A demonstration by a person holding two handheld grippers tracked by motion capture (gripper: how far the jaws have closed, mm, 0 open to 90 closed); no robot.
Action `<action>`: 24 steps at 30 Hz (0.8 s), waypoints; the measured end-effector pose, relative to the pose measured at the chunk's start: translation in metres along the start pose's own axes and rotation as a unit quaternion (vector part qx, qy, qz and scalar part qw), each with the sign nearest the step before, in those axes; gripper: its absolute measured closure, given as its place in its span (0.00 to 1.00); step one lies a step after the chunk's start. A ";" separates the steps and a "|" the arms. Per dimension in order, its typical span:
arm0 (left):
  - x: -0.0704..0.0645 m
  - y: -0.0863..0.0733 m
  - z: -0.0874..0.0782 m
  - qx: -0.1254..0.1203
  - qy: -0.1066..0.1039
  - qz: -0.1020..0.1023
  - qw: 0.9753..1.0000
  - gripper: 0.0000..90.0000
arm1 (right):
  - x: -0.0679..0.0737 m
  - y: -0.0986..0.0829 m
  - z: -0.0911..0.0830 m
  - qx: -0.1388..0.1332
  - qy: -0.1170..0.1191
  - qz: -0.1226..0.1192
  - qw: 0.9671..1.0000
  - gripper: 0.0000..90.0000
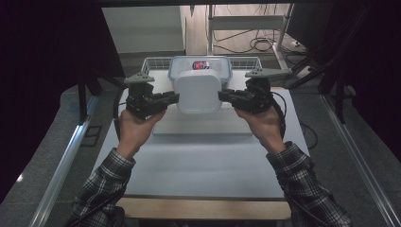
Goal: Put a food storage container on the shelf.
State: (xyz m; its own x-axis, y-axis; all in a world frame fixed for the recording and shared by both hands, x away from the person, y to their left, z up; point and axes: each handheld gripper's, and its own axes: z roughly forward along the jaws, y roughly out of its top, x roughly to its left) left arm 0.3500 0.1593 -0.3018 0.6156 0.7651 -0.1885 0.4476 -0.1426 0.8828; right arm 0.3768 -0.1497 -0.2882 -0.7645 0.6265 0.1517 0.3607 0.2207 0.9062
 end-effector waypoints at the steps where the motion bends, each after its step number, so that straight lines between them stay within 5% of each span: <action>1: 0.001 0.003 0.000 -0.001 0.000 0.000 1.000 0.86 | 0.000 0.003 0.000 -0.001 0.000 -0.001 1.000 0.88; 17: 0.011 0.051 -0.005 -0.018 0.011 0.002 1.000 0.86 | -0.011 0.049 0.003 -0.020 -0.008 -0.006 1.000 0.88; 24: 0.021 0.067 0.001 -0.017 0.009 -0.004 1.000 0.86 | -0.022 0.063 0.011 -0.022 -0.009 0.012 1.000 0.88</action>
State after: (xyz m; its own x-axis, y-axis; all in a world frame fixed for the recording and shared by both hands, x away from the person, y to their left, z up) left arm 0.3939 0.1646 -0.2468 0.5997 0.7777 -0.1883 0.4302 -0.1149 0.8954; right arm 0.4220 -0.1412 -0.2384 -0.7464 0.6443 0.1666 0.3547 0.1733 0.9188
